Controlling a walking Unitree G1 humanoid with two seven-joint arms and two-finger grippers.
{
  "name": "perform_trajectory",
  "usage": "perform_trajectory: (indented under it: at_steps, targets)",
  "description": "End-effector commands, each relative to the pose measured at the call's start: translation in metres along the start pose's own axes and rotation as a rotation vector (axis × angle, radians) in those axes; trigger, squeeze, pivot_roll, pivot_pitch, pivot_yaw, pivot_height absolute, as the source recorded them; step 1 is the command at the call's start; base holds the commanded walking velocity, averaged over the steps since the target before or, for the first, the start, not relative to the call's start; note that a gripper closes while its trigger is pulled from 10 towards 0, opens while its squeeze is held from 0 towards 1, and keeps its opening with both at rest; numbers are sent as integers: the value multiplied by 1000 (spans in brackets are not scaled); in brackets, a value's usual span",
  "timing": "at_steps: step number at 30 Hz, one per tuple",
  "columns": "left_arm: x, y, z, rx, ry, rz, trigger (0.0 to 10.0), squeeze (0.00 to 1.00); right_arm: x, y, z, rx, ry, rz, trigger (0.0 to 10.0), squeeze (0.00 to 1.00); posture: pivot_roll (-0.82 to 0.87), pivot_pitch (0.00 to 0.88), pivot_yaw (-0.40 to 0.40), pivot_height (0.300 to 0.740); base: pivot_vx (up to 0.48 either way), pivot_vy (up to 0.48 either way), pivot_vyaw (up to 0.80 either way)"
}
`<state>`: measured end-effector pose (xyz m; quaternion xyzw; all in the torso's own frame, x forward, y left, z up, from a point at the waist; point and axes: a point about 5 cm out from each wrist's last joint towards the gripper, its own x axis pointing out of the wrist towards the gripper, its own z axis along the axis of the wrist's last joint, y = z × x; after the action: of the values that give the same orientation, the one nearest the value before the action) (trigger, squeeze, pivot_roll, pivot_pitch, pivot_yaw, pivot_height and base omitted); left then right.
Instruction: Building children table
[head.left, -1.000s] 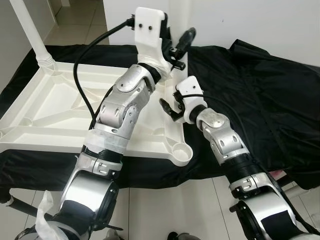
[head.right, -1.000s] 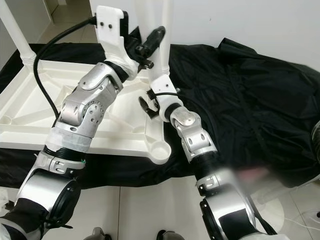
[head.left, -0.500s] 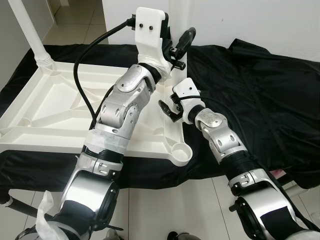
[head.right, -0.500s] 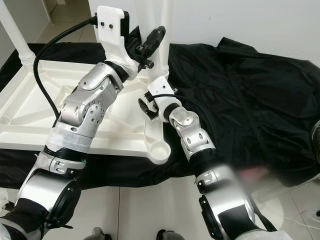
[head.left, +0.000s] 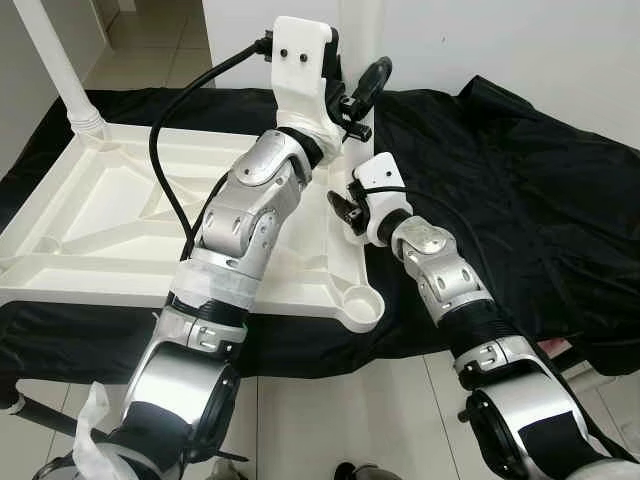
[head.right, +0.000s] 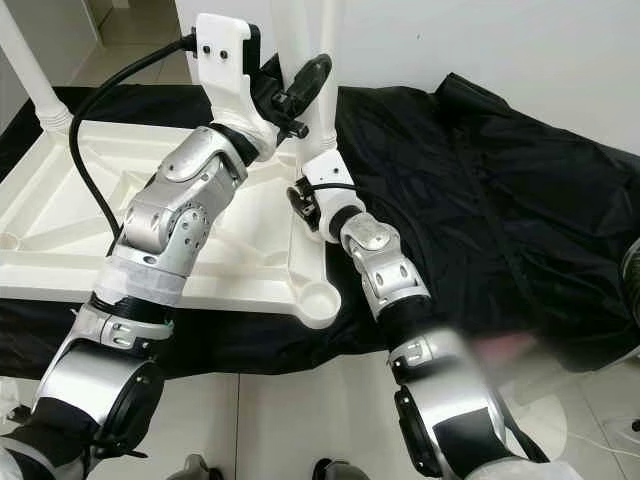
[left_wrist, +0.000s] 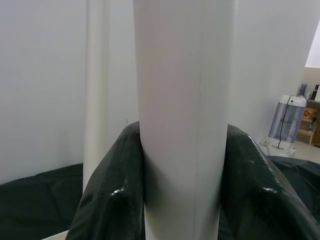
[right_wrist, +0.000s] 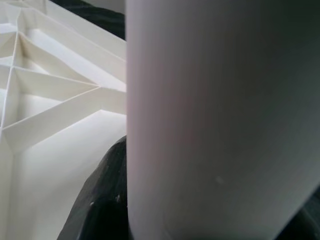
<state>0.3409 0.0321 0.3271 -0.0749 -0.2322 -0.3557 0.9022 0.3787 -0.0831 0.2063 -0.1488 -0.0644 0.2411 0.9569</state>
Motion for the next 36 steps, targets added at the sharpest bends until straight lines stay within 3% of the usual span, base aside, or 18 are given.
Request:
perform_trajectory:
  at_steps: [1,2,9,11,12,19,26,30,35,36]
  targets:
    - [1,-6,6,13,-26,-27,10000,0,1,0,-2,15,15,-9,6824,0,-40,89,-31,740,0,0,0]
    - [0,-6,5,-23,-30,-44,10000,1000,1,-4,-1,62,5,-63,10000,0,-39,88,-27,740,0,0,0]
    - [-1,-7,5,-33,-32,-52,10000,1000,2,-6,1,104,-3,-93,10000,0,-39,89,-27,740,0,0,0]
    - [-2,-8,6,-13,-35,-71,10000,957,1,-6,1,115,-6,-103,10000,0,-37,87,-27,740,0,0,0]
    - [-3,-9,9,-38,-52,-91,10000,0,1,-8,-1,133,-7,-123,10000,0,-38,87,-26,740,0,0,0]
    - [-9,-5,18,-118,-104,-111,10000,0,-4,-16,-3,179,-22,-191,10000,0,-33,86,-27,740,0,0,0]
    - [-28,21,5,-64,-48,-3,10000,0,-17,-37,2,250,-125,-355,10000,0,-27,81,-25,740,0,0,0]
    - [-35,27,0,-51,-22,22,10000,0,-20,-39,2,251,-135,-379,10000,0,-27,81,-25,740,0,0,0]
    - [-62,46,-21,6,93,86,10000,0,-33,-43,-4,260,-152,-433,10000,0,-28,82,-20,740,0,0,0]
    - [-62,46,-21,6,93,86,10000,0,-33,-43,-4,260,-152,-433,10000,0,-28,82,-20,740,0,0,0]
